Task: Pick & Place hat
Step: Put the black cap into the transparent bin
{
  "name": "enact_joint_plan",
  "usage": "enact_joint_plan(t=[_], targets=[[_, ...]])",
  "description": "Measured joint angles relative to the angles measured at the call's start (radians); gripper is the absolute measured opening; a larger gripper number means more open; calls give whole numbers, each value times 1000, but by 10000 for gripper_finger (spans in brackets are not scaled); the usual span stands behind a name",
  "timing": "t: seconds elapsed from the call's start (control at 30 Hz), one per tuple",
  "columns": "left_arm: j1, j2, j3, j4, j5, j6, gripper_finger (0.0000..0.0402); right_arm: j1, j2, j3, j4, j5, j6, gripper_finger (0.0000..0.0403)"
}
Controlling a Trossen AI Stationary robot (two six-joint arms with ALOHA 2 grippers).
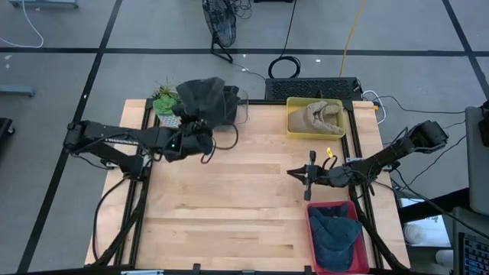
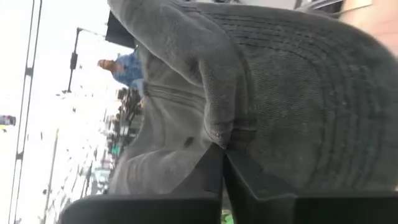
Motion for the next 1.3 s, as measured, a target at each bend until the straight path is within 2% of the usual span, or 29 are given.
enact_joint_plan(t=[0.13, 0.27, 0.43, 0.6, 0.73, 0.83, 1.13, 1.3], targets=[[55, 0, -16, 44, 0, 9, 11, -38, 0, 0, 3, 0, 23, 0], [98, 0, -87, 203, 0, 86, 5, -67, 0, 0, 5, 1, 43, 0], [145, 1, -202, 544, 4, 318, 13, -87, 0, 0, 3, 1, 64, 0], [183, 1, -329, 930, 60, 519, 5, -87, 0, 0, -15, -4, 102, 0], [193, 1, -402, 1117, 71, 631, 11, -73, 0, 0, -31, -6, 109, 0], [200, 1, -436, 1169, 113, 645, 5, -73, 0, 0, -31, -6, 108, 0], [204, 5, -452, 1171, 162, 592, 4, -73, 0, 0, -33, -6, 108, 0], [204, 30, -452, 1172, 118, 607, 8, -73, 0, 0, -36, -7, 111, 0]])
